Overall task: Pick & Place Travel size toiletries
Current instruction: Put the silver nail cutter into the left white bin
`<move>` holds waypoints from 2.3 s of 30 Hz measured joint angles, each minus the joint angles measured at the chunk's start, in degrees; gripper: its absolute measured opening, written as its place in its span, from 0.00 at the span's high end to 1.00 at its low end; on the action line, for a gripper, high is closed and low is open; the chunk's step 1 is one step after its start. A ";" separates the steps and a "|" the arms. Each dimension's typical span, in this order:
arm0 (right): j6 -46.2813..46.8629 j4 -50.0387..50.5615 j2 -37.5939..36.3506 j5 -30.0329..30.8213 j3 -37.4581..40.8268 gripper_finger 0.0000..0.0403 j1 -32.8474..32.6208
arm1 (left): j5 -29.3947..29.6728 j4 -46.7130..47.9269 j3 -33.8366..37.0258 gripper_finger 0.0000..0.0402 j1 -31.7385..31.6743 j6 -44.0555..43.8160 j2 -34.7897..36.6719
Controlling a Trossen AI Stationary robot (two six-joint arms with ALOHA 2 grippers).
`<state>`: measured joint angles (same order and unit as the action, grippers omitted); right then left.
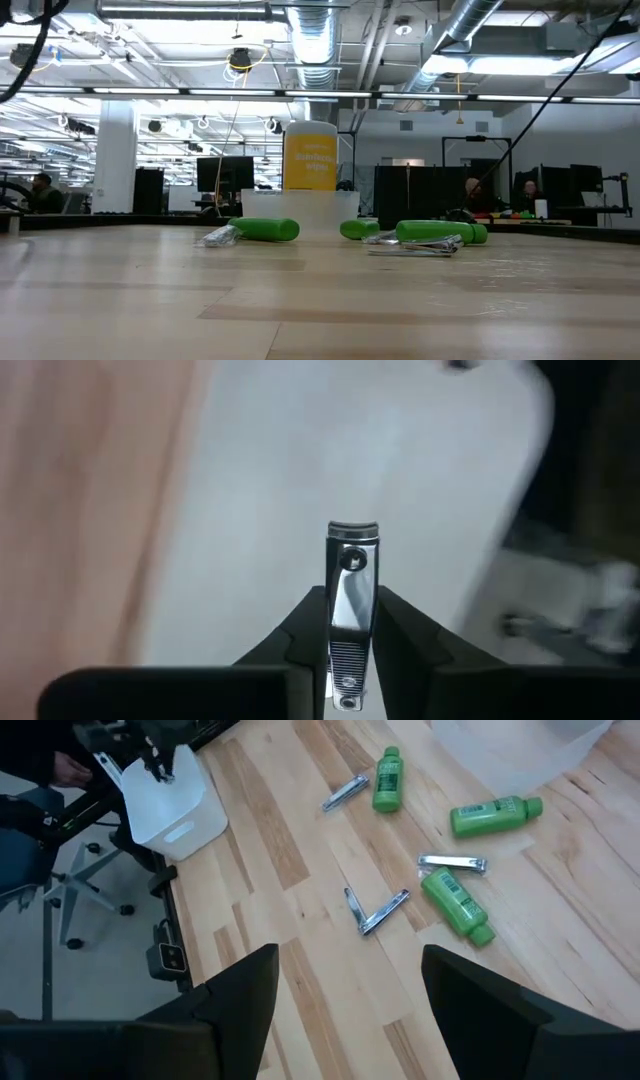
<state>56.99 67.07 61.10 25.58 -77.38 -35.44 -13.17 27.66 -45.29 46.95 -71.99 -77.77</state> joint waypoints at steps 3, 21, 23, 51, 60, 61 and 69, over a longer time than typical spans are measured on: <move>0.00 0.01 0.00 0.00 0.00 0.40 0.00 | 3.33 3.92 -2.12 0.88 0.83 2.67 -3.50; 1.09 -0.24 0.00 -0.04 0.00 0.40 -0.02 | 7.65 5.47 -3.72 0.84 3.79 6.19 -11.19; 1.09 -0.24 0.00 -0.06 0.00 0.40 -0.02 | 7.63 5.60 -3.72 0.82 3.79 6.21 -11.62; 0.42 -0.24 -0.04 -0.24 0.00 0.40 -0.04 | -1.12 4.92 -5.94 0.58 -1.53 3.19 2.32; 0.00 -0.30 -0.04 -0.26 0.00 0.40 -0.04 | 25.40 4.83 -6.41 0.59 -15.23 -6.50 24.84; 0.00 -0.32 -0.04 -0.26 0.00 0.40 -0.04 | 26.06 4.83 -6.41 0.59 -17.72 -5.62 25.04; 0.47 -0.46 -0.04 -0.22 0.00 0.40 -0.11 | 19.90 5.08 -6.38 0.58 -32.61 3.52 12.20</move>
<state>57.47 66.61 61.06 25.36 -77.38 -35.55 6.73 32.73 -51.68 14.33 -68.47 -65.56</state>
